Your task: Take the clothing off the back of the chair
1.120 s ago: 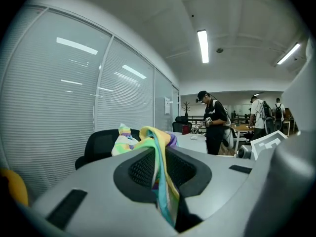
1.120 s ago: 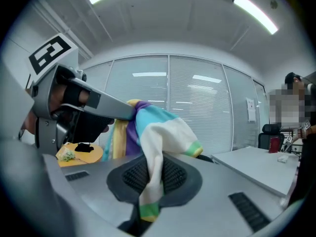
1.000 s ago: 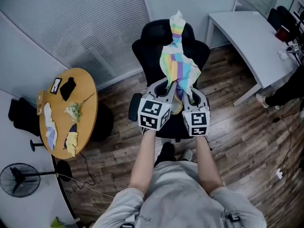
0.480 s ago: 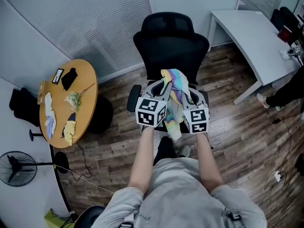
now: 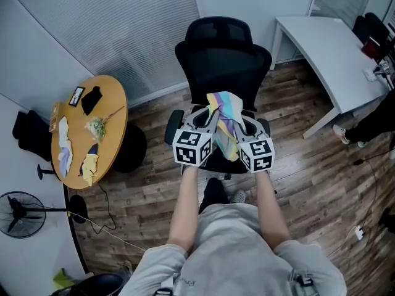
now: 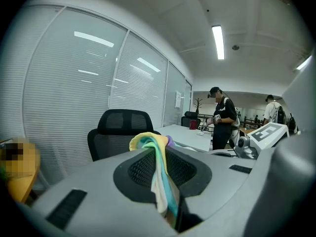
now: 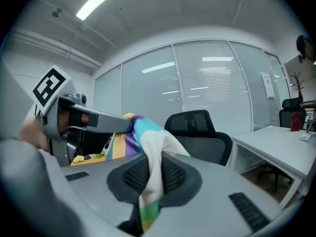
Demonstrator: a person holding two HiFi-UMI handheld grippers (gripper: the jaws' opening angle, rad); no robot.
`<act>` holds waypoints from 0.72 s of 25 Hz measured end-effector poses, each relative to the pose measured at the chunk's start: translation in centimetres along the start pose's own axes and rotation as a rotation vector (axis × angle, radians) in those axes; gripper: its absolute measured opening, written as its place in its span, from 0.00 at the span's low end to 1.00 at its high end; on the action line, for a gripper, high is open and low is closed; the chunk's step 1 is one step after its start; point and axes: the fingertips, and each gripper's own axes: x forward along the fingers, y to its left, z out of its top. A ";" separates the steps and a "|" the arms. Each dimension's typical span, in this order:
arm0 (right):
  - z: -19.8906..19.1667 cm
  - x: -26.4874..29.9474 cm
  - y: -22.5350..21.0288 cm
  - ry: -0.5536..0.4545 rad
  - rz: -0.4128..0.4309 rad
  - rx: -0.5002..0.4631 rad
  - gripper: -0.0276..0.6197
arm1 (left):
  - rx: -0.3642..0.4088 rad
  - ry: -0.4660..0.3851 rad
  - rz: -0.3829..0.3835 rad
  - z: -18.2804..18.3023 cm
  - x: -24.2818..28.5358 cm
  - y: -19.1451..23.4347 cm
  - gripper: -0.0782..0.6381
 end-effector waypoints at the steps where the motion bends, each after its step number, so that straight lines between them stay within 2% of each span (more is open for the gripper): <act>1: 0.1 0.0 -0.1 -0.002 0.000 -0.002 0.11 | 0.000 -0.003 0.001 0.1 0.0 0.0 0.21; 18: 0.8 -0.6 0.1 -0.023 0.002 0.002 0.11 | 0.025 -0.020 0.004 1.1 -0.4 -0.5 0.21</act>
